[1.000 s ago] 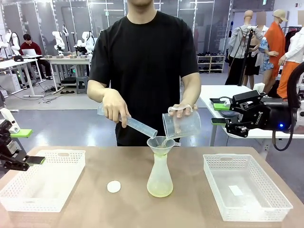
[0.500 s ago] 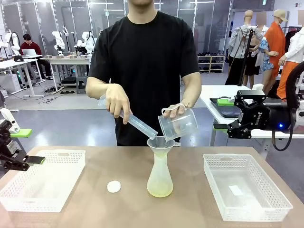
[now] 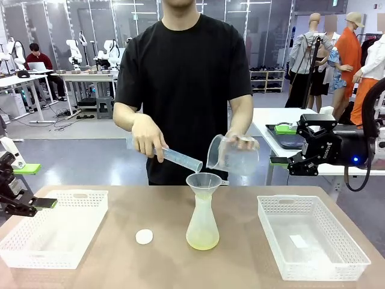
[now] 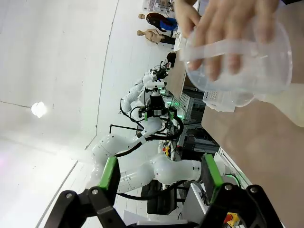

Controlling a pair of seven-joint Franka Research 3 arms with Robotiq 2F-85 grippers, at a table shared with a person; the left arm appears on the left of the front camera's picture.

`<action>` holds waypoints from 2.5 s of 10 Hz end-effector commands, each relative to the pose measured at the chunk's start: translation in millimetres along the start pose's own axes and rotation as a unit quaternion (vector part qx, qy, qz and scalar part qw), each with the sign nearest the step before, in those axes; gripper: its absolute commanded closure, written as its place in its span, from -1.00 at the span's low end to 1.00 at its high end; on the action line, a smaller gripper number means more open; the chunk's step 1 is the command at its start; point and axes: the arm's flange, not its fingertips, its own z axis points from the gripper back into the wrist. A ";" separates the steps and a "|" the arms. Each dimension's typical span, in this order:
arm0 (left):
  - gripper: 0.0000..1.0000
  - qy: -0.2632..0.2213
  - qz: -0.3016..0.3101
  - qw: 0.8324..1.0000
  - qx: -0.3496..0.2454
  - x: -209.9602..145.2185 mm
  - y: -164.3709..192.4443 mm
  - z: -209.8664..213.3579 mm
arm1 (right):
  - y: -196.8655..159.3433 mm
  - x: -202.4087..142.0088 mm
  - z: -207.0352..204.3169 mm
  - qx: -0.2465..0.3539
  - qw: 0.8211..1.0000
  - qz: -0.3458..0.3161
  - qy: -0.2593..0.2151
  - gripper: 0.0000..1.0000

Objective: Prepare the solutions needed for the experiment.
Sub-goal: Once the solution is in the Big flask , pick up the Plastic Funnel and place it back into the right Organizing basket.

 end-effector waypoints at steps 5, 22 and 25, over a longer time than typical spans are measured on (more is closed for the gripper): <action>-1.00 0.000 -0.003 1.000 -0.003 -0.3 -2.4 -0.3 | 1.3 -0.1 -0.7 0.002 1.000 0.001 0.001 -0.73; -1.00 0.000 -0.003 1.000 -0.003 -0.3 -2.4 -0.3 | 36.5 108.7 -84.3 -0.329 0.927 0.098 0.155 -0.74; -1.00 0.000 -0.003 1.000 -0.003 -0.3 -2.4 -0.3 | 37.5 127.3 -124.9 -0.403 0.892 0.127 0.160 -0.74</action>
